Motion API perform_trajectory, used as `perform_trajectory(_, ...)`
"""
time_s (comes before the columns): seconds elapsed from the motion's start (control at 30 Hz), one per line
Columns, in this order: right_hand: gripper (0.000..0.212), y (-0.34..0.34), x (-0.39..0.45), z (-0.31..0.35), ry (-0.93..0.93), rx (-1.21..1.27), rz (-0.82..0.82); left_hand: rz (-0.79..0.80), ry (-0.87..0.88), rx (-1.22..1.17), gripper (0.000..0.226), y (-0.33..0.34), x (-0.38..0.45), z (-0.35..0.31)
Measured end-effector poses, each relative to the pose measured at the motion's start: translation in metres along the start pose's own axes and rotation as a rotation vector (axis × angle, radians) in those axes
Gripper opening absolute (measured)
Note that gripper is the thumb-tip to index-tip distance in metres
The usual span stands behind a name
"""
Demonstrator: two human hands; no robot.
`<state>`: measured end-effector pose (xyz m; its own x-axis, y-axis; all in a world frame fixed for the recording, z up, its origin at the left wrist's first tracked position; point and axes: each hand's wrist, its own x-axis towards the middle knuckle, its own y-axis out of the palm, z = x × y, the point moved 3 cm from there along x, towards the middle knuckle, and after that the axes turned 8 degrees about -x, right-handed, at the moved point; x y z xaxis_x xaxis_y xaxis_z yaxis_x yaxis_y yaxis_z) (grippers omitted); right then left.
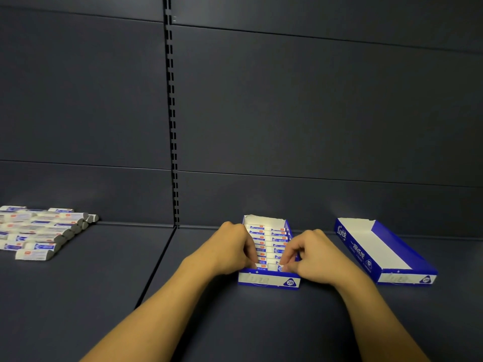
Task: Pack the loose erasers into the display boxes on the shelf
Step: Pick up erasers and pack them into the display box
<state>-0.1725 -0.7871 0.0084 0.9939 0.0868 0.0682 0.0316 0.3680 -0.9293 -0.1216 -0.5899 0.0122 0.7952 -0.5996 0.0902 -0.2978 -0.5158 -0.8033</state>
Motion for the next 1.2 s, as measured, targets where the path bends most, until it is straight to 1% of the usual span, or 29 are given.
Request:
perform_trajectory(0.13,0.018,-0.001,0.004,0.001,0.019,-0.022,0.041,-0.007,-0.012,-0.025,0.011,0.000,0.000,0.002)
perform_trajectory(0.23,0.017,-0.003,0.005,0.000,0.026,-0.029,0.060,-0.006,-0.023,-0.051,0.011,0.001,0.001,0.004)
perform_trajectory(0.47,0.022,-0.008,0.007,0.010,-0.005,-0.159,0.084,0.042,-0.063,-0.064,0.013,0.000,0.003,0.000)
perform_trajectory(0.57,0.017,-0.010,0.007,0.012,-0.009,-0.141,0.093,0.040,-0.099,-0.082,0.011,-0.001,0.003,-0.002)
perform_trajectory(0.67,0.010,-0.020,0.004,0.012,-0.003,-0.038,0.022,0.035,-0.130,-0.132,0.016,-0.001,0.000,-0.003)
perform_trajectory(0.73,0.006,-0.033,0.004,0.013,-0.002,0.018,-0.089,0.018,-0.137,-0.160,0.018,-0.004,-0.002,-0.005)
perform_trajectory(0.8,0.007,-0.047,0.005,0.013,0.001,0.052,-0.221,-0.043,-0.140,-0.203,0.015,-0.013,-0.006,-0.007)
perform_trajectory(0.87,0.010,-0.058,0.008,0.016,-0.015,0.079,-0.298,-0.148,-0.127,-0.224,0.008,-0.027,-0.011,-0.006)
perform_trajectory(0.93,0.011,-0.061,0.012,0.027,-0.045,0.090,-0.297,-0.280,-0.123,-0.192,0.007,-0.044,-0.017,-0.002)
perform_trajectory(1.0,0.011,-0.058,0.019,0.044,-0.088,0.068,-0.270,-0.365,-0.148,-0.093,0.012,-0.060,-0.023,0.005)
perform_trajectory(1.1,0.010,-0.043,0.031,0.074,-0.144,-0.024,-0.219,-0.351,-0.227,0.104,0.020,-0.074,-0.035,0.022)
perform_trajectory(1.2,0.022,-0.024,0.039,0.105,-0.202,-0.226,-0.155,-0.344,-0.334,0.268,0.020,-0.087,-0.055,0.045)
